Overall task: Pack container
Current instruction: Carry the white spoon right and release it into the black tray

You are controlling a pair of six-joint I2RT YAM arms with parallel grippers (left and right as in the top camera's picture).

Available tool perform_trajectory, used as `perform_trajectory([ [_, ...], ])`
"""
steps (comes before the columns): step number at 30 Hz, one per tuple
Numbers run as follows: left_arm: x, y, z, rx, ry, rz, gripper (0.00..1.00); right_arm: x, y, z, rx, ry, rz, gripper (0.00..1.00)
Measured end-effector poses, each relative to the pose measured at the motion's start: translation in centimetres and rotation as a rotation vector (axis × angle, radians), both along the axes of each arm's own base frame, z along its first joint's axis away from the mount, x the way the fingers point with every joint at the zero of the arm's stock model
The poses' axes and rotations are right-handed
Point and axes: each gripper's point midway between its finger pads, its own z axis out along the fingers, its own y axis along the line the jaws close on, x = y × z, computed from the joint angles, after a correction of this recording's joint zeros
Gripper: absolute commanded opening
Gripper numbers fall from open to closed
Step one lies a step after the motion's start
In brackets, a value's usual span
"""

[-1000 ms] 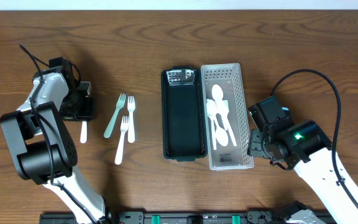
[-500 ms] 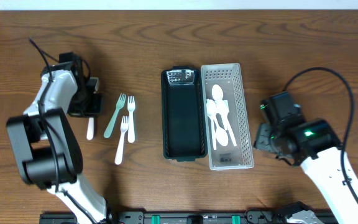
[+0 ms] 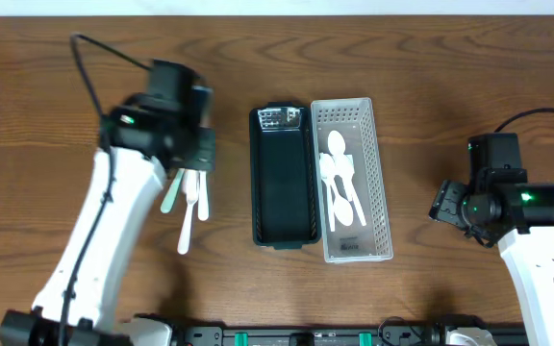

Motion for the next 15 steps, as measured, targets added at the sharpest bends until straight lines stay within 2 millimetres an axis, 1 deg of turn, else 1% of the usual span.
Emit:
perform_trajectory([
  [2, -0.7, -2.5, 0.4, -0.029, -0.009, -0.016, 0.06, 0.0, 0.0, 0.0, 0.001, 0.001, 0.004, 0.74],
  [5, -1.5, -6.0, 0.4, -0.076, -0.012, -0.019, 0.06, 0.0, 0.0, -0.1, 0.002, 0.004, 0.008, 0.75],
  [9, -1.5, -9.6, -0.1, -0.12, -0.026, -0.034, 0.06, 0.0, 0.1, -0.4, 0.004, 0.02, 0.014, 0.75],
  [12, -1.2, -11.2, -1.5, -0.126, -0.004, -0.031, 0.06, 0.1, 0.1, -0.7, 0.006, 0.034, 0.014, 0.75],
  [15, -0.6, -11.9, -3.2, -0.119, 0.028, -0.01, 0.06, 0.1, 0.2, -0.8, 0.011, 0.042, 0.016, 0.75],
])
